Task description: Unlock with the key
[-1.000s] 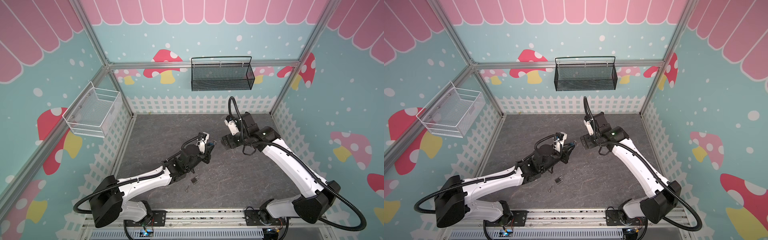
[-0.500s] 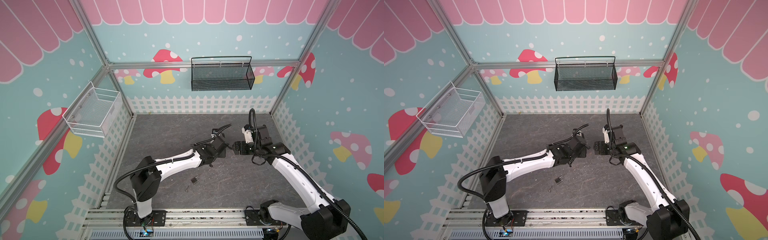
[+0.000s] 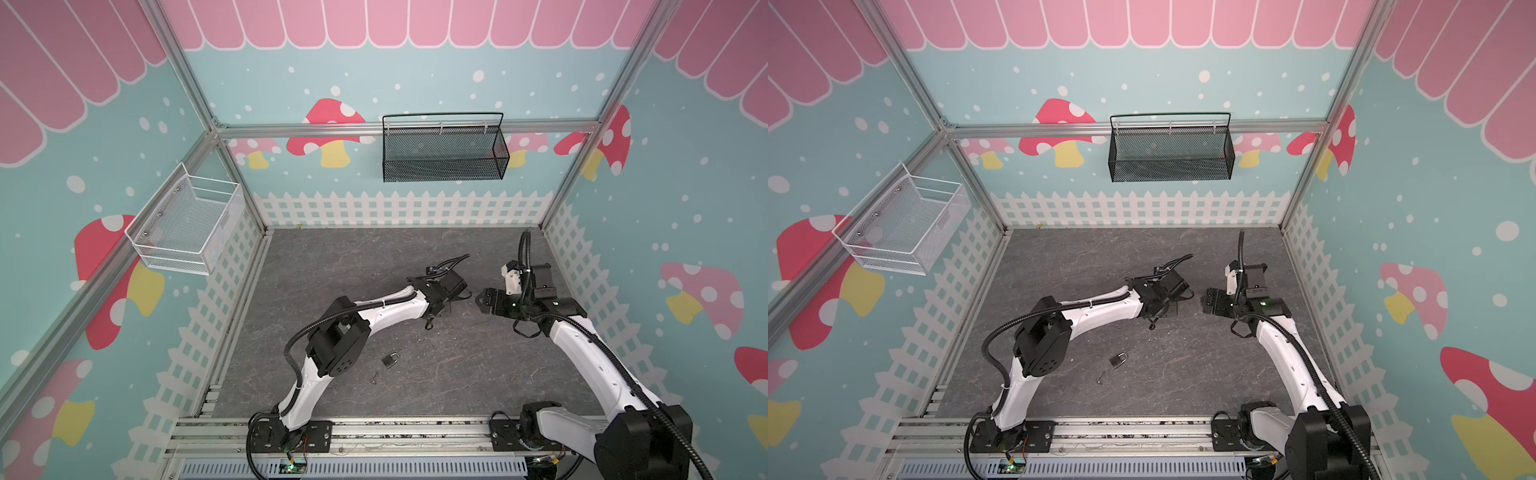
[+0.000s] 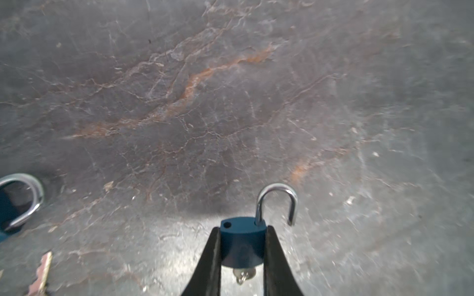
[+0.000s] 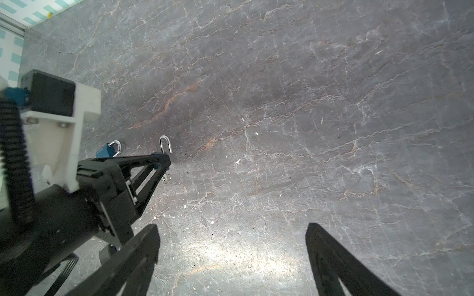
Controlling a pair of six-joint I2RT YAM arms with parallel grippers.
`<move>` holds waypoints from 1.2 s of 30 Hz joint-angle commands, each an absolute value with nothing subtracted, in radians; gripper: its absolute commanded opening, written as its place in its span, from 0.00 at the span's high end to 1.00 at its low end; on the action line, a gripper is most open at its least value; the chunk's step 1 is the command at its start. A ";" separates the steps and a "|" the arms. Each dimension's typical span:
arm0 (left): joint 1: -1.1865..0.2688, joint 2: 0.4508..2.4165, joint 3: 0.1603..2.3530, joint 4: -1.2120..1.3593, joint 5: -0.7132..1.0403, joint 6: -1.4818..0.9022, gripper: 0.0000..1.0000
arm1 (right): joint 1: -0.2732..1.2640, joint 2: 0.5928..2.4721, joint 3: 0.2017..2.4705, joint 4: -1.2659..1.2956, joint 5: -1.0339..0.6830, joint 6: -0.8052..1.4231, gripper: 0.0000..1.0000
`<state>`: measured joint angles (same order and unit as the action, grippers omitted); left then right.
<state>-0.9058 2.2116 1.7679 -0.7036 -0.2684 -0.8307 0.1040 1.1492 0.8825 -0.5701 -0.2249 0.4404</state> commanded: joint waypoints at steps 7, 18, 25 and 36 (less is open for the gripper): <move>-0.891 2.275 1.827 -0.746 -0.235 -0.882 1.00 | 0.081 1.150 0.853 -0.532 -0.259 0.425 0.08; -0.885 2.323 1.845 -0.772 -0.233 -0.880 0.94 | 0.078 1.151 0.850 -0.525 -0.283 0.425 0.08; -0.882 2.335 1.842 -0.773 -0.219 -0.900 0.78 | 0.077 1.144 0.854 -0.520 -0.292 0.426 0.08; -0.864 2.262 1.829 -0.773 -0.202 -0.914 0.59 | 0.077 1.123 0.885 -0.526 -0.332 0.420 0.09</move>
<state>-0.8787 2.2963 1.8202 -0.7437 -0.2123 -0.8875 0.0841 1.1446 0.8646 -0.5243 -0.3073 0.4374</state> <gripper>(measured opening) 0.407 0.912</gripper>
